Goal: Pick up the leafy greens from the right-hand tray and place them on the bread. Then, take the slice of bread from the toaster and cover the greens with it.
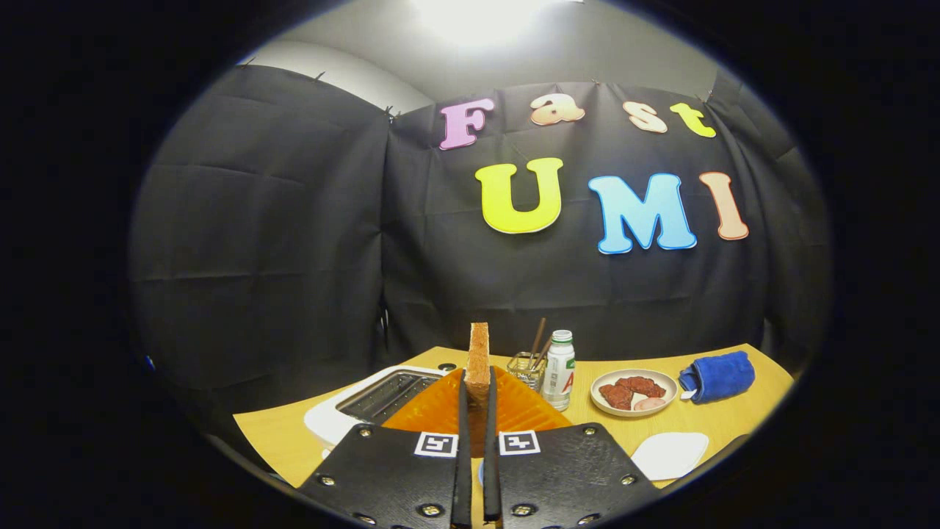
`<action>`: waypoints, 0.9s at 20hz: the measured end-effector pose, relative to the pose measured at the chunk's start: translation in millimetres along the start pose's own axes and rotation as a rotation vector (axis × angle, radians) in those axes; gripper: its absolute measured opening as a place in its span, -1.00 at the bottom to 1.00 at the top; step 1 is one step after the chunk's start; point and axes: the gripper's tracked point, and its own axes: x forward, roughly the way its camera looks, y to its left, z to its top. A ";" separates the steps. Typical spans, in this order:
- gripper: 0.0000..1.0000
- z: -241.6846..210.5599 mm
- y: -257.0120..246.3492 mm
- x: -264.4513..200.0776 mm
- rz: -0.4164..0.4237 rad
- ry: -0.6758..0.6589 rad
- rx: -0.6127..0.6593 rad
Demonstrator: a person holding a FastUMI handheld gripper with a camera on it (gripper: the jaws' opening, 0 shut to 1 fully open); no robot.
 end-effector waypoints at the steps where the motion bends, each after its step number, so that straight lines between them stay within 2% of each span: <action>1: -0.87 -5.9 -4.2 -3.4 -0.002 0.018 -0.012; 5: -0.88 -30.8 -20.1 -8.4 -0.015 0.068 -0.020; 9: -0.87 -61.3 -22.0 -15.6 0.048 0.087 0.066; 13: -0.87 -76.1 -48.5 -16.1 -0.004 0.079 0.085; 18: -0.87 -90.5 -53.4 -8.5 0.003 0.106 0.141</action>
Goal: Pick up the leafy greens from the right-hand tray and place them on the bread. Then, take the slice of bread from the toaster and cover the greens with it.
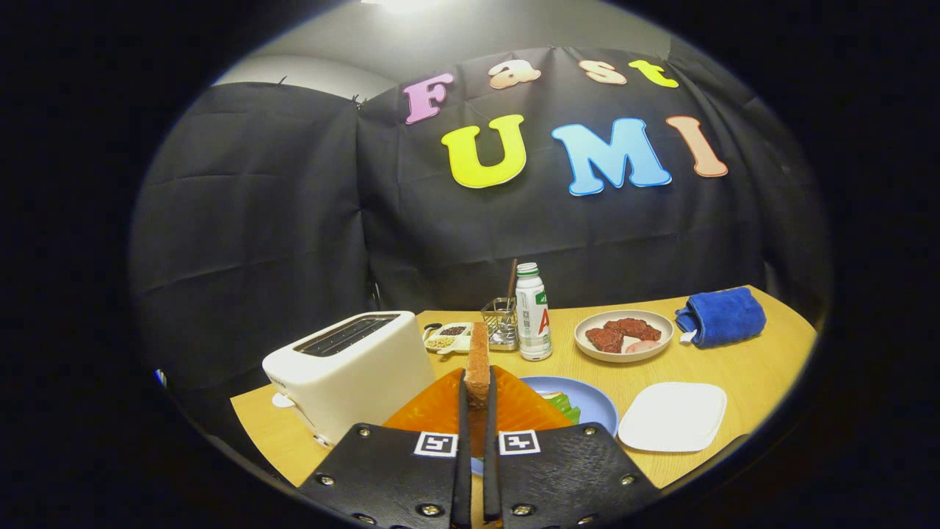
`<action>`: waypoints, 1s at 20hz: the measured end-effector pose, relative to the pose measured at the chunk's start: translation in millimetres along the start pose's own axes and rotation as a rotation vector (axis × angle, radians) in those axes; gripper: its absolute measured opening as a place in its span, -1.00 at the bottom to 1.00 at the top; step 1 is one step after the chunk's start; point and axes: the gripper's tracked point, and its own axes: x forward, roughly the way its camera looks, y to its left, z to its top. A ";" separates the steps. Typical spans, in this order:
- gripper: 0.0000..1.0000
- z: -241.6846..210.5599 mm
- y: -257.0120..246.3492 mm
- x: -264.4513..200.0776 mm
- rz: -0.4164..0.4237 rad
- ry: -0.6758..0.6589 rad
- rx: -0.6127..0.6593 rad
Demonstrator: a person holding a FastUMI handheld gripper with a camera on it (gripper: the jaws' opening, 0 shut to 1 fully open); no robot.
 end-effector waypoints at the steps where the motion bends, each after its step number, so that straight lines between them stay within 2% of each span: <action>1: -0.87 -2.1 -0.4 1.7 -0.003 0.002 -0.003; 10: -0.87 -24.7 4.7 14.7 -0.001 0.033 0.024; 20: -0.85 -27.3 1.4 20.2 -0.004 0.041 0.043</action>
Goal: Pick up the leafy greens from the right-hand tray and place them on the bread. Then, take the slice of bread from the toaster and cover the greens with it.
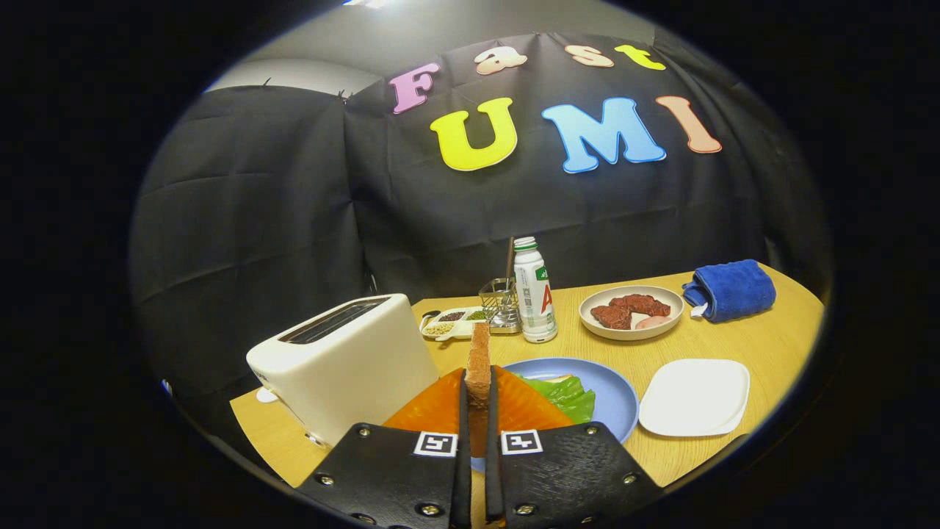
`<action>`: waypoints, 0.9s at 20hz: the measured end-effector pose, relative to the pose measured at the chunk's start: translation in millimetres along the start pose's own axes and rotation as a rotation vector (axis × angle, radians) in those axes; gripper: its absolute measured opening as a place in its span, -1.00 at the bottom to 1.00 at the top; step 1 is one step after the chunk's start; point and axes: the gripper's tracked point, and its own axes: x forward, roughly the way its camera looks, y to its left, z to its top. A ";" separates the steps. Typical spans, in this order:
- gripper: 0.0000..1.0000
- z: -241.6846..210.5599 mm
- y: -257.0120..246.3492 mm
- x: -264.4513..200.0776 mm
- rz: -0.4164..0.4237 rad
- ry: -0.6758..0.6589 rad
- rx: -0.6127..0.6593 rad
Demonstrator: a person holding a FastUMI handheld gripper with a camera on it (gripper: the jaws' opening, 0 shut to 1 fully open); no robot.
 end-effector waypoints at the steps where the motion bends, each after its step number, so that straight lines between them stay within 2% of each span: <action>1: -0.85 -3.1 -1.9 1.0 -0.003 0.007 -0.001; 7: -0.76 -7.1 -14.7 4.6 -0.035 0.027 -0.005; 18: -0.46 -15.5 -34.1 8.7 -0.071 0.061 -0.009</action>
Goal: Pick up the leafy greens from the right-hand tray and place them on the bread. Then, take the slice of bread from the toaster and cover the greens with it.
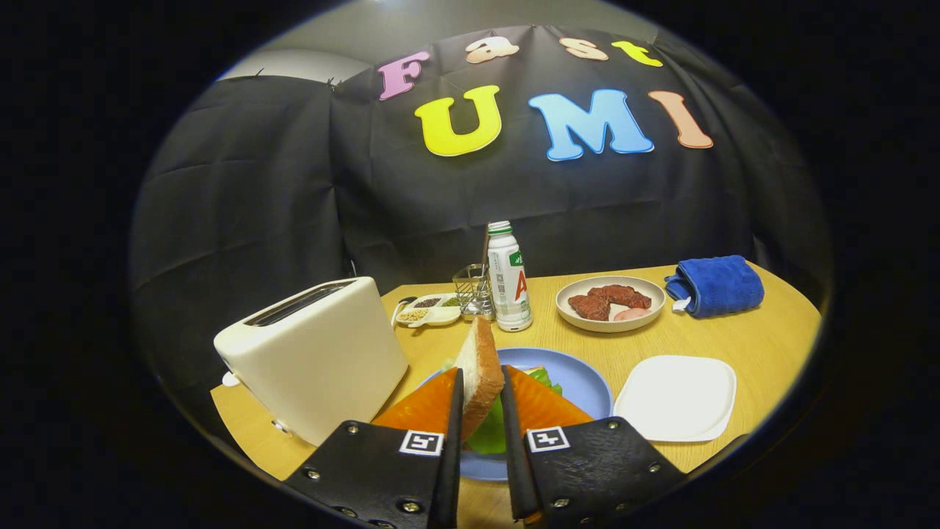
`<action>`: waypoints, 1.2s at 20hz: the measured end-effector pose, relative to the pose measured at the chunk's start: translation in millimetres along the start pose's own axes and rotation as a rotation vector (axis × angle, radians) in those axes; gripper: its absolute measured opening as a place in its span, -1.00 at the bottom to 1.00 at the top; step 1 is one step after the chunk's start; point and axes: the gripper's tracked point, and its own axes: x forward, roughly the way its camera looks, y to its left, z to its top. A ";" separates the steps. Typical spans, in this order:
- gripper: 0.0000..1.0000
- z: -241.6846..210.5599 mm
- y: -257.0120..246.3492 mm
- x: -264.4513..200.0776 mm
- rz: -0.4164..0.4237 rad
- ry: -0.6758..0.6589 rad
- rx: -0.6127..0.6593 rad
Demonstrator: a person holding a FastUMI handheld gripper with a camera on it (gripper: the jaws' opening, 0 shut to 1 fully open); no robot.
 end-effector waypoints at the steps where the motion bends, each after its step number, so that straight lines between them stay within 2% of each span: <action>1: -0.46 -1.6 -0.9 0.4 0.001 0.005 0.006; 9: -0.46 -5.9 -12.3 2.5 -0.004 0.027 0.023; 13: -0.38 -10.8 -22.0 6.6 -0.005 0.043 0.046; 16: -0.33 -13.2 -34.1 9.9 -0.022 0.053 0.036; 18: -0.20 -15.4 -43.2 12.3 -0.036 0.062 0.041; 20: -0.14 -17.2 -50.6 13.0 -0.042 0.069 0.048; 24: -0.14 1.5 -75.4 1.7 -0.099 0.017 0.009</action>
